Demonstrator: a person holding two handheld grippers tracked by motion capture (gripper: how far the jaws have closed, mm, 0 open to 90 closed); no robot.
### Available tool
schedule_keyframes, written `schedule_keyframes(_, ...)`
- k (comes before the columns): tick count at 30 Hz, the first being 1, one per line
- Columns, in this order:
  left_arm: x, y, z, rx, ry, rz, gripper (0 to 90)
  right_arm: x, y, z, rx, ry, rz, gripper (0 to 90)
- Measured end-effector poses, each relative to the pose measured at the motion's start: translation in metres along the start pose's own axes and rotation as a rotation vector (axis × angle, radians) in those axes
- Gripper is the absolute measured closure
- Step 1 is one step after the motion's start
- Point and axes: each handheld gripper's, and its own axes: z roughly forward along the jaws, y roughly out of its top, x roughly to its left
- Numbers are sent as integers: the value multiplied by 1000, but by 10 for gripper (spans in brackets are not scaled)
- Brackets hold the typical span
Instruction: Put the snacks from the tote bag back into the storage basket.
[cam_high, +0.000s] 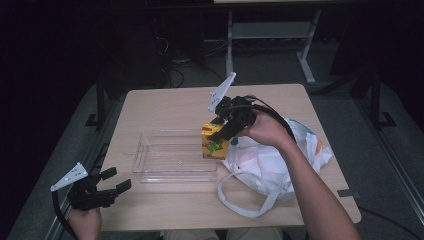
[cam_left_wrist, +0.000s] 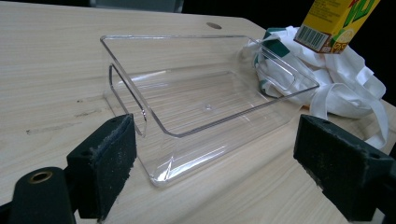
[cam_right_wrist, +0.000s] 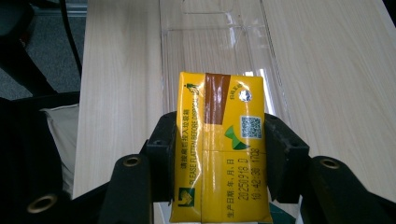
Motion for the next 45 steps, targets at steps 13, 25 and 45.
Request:
schedule_keyframes(13,0,0,0,1,0,1,126,2,7,14,4,16,-12,522)
schedule_keyframes(25,0,0,0,0,-2,0,126,2,10,27,13,22,-18,522)
schedule_keyframes(45,0,0,0,0,-2,1,126,3,12,42,22,43,-26,522)
